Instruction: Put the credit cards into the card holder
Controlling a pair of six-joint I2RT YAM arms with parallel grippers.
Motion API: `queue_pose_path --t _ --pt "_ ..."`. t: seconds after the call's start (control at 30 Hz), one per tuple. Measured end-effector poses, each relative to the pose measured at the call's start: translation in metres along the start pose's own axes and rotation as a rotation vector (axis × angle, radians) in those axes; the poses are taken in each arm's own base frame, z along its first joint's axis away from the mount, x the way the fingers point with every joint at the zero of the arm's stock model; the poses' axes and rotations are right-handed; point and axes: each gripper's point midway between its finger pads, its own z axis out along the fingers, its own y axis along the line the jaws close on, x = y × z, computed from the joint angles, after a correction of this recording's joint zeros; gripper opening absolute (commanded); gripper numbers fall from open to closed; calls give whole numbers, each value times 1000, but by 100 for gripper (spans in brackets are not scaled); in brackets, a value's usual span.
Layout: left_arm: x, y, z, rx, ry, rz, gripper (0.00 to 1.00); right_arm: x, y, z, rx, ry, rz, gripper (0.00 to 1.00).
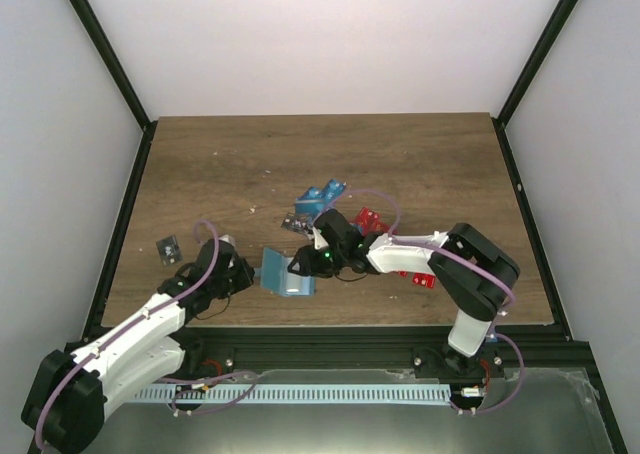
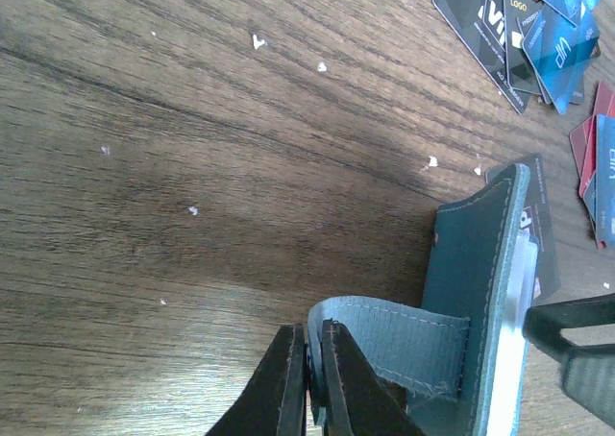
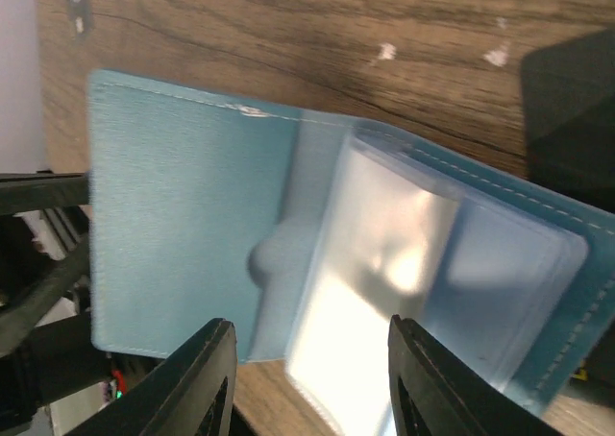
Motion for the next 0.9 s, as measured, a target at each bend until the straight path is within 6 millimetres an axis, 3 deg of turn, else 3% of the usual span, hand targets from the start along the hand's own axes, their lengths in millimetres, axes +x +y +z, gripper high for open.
queue_pose_path --t 0.27,0.9 --pt "2 1 2 -8 9 1 4 6 -18 7 43 7 22 49" --pt "11 14 13 -52 45 0 4 8 5 13 -99 30 -23 51"
